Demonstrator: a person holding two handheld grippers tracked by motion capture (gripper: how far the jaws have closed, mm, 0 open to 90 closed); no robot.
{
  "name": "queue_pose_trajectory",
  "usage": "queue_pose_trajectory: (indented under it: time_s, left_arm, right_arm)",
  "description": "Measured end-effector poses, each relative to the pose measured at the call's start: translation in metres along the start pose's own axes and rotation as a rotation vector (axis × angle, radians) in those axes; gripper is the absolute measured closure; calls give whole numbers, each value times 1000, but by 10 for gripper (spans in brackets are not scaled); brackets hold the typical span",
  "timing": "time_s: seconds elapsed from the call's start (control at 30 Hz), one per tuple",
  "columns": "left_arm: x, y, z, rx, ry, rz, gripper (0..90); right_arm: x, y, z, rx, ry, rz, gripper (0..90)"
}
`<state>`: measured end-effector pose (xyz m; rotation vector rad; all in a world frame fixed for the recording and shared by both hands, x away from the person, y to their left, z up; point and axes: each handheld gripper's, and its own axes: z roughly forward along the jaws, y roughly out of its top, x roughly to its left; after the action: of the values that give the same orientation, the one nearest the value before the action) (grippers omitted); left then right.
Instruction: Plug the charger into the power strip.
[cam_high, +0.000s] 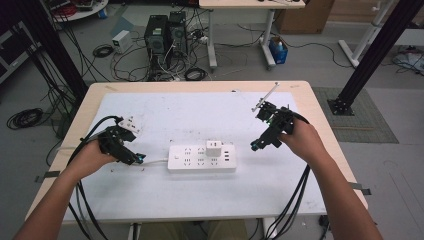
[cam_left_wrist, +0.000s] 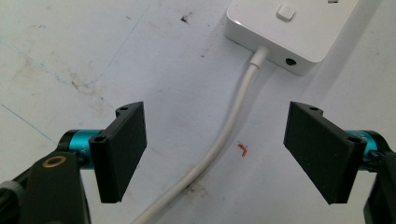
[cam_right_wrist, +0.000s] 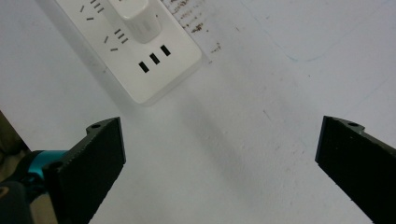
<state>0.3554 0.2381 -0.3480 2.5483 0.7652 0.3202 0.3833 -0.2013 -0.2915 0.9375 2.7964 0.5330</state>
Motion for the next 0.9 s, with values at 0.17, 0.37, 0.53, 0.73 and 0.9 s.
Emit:
queue_pose_trajectory:
  time_s: [0.17,0.37,0.53,0.73,0.9]
  left_arm:
    - [-2,1,-2,-11,13,-6,214]
    - [-2,1,-3,-17,20,-13,214]
    - [0,0,-2,-27,28,-26,214]
    - [1,-2,1,-25,33,-37,214]
    - [1,-3,4,-37,38,-54,214]
  right_arm:
    - [1,-11,-4,-11,-28,27,9]
    - [1,-31,-2,-38,-46,85,9]
    - [3,-42,1,-40,-50,106,9]
    - [3,-49,5,-51,-49,123,9]
    - [2,-52,12,-51,-38,133,9]
